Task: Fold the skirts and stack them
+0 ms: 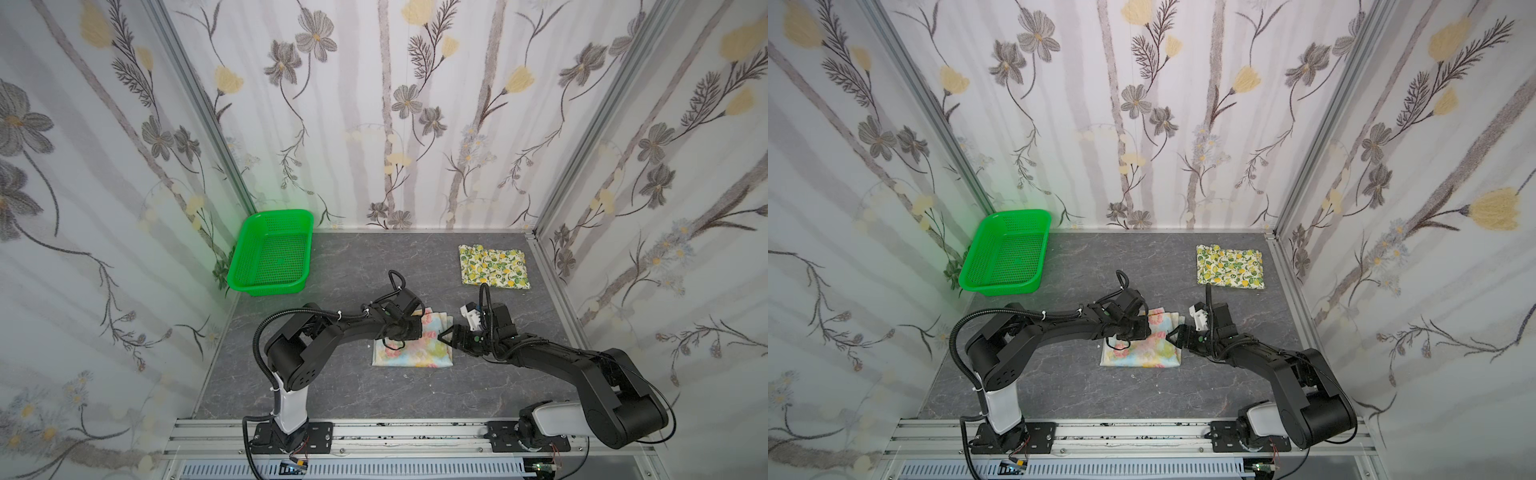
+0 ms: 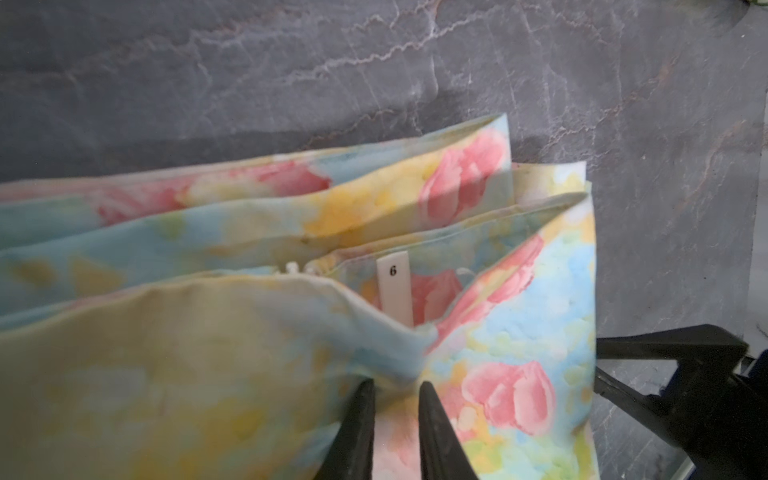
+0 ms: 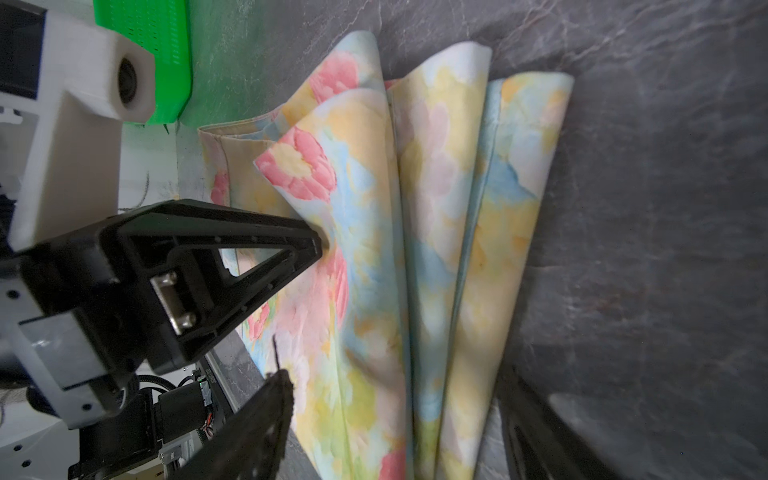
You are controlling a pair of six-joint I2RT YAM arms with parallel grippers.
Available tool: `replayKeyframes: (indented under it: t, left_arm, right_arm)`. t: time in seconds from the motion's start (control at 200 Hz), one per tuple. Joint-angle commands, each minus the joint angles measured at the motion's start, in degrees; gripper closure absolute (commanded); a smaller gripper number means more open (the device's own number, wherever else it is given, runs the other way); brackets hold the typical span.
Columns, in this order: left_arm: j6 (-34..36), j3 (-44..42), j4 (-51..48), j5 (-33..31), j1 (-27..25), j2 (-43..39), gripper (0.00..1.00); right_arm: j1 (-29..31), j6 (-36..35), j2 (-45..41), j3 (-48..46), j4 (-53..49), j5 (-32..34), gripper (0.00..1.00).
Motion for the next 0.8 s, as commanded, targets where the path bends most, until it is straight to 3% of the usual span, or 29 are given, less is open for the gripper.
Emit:
replayKeyframes:
  t: [0.0,0.32,0.794]
  left_arm:
    - [0.4,0.3,-0.4,0.5,-0.2,1.7,0.79]
    - [0.1,-1.3,0.4,-1.4,-0.4,-0.6,0.79]
    - [-1.1,-1.4,1.2,-0.8,-1.0,0.6,0.80]
  right_arm:
    - [0.1,0.3,0.9,-0.6,-3.3,2.2,0.23]
    - [-0.4,0.5,-3.0,-1.0,-6.2,5.1,0.22]
    - [0.0,3.3,2.7,-2.8,2.9,0.4,0.27]
